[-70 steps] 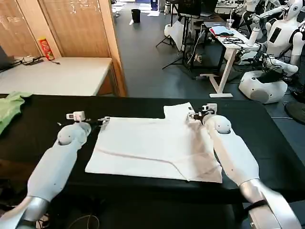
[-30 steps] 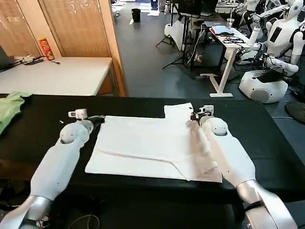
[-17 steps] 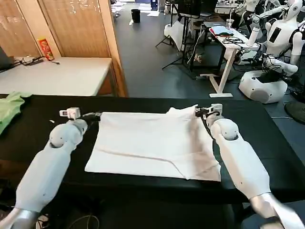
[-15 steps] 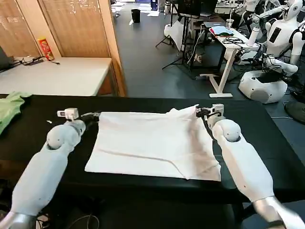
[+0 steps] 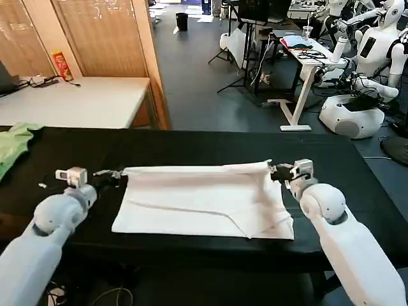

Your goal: Fold and organize the clothes.

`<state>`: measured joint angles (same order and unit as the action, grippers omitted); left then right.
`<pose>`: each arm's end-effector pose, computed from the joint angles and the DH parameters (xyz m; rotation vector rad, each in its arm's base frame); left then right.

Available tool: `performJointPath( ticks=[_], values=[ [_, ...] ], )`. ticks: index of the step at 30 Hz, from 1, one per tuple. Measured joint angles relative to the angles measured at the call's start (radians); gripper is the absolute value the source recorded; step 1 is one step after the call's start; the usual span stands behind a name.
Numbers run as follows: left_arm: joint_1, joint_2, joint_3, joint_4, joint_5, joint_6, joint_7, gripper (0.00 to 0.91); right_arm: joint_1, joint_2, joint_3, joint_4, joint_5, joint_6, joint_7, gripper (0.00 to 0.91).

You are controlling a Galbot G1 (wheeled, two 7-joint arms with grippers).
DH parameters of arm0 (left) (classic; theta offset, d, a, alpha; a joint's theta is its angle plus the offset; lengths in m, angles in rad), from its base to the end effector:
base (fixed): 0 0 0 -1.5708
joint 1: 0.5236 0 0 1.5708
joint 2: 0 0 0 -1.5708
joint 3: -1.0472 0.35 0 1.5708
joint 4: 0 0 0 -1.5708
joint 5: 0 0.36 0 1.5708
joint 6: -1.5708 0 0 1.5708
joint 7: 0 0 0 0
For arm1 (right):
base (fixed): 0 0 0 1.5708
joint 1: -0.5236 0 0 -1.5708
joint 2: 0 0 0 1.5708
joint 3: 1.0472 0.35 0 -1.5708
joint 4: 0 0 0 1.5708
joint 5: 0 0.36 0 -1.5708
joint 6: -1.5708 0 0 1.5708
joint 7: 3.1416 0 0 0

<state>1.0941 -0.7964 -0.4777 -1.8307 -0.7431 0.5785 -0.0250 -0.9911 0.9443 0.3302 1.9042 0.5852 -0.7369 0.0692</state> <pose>0.3380 0.1686 -0.2113 -0.2381 -2.6645 -0.1175 0.3460 -0.0832 -0.2074 0.3386 -2.6091 0.2156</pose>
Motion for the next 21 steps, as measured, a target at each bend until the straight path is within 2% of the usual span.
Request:
performJointPath(
  ticks=[6,18,19,20,21],
  values=[
    [0.063,0.002,-0.022,-0.033,0.021,0.0,0.0,0.0,-0.112,-0.021,0.041,0.075,-0.002,0.0,-0.001,0.0],
    [0.177,-0.014,-0.081,-0.064,0.044,-0.003,0.003,0.0,-0.226,-0.031,0.072,0.141,-0.006,0.0,0.018,0.0],
    [0.186,-0.017,-0.084,-0.065,0.047,-0.003,0.005,0.224,-0.231,-0.03,0.073,0.144,-0.006,0.0,0.019,0.0],
    [0.194,-0.021,-0.087,-0.066,0.049,-0.003,0.007,0.839,-0.236,-0.029,0.074,0.148,-0.006,0.0,0.02,0.0],
    [0.201,-0.024,-0.089,-0.068,0.051,-0.003,0.01,0.878,-0.24,-0.028,0.075,0.152,-0.006,0.0,0.02,0.0]
  ],
)
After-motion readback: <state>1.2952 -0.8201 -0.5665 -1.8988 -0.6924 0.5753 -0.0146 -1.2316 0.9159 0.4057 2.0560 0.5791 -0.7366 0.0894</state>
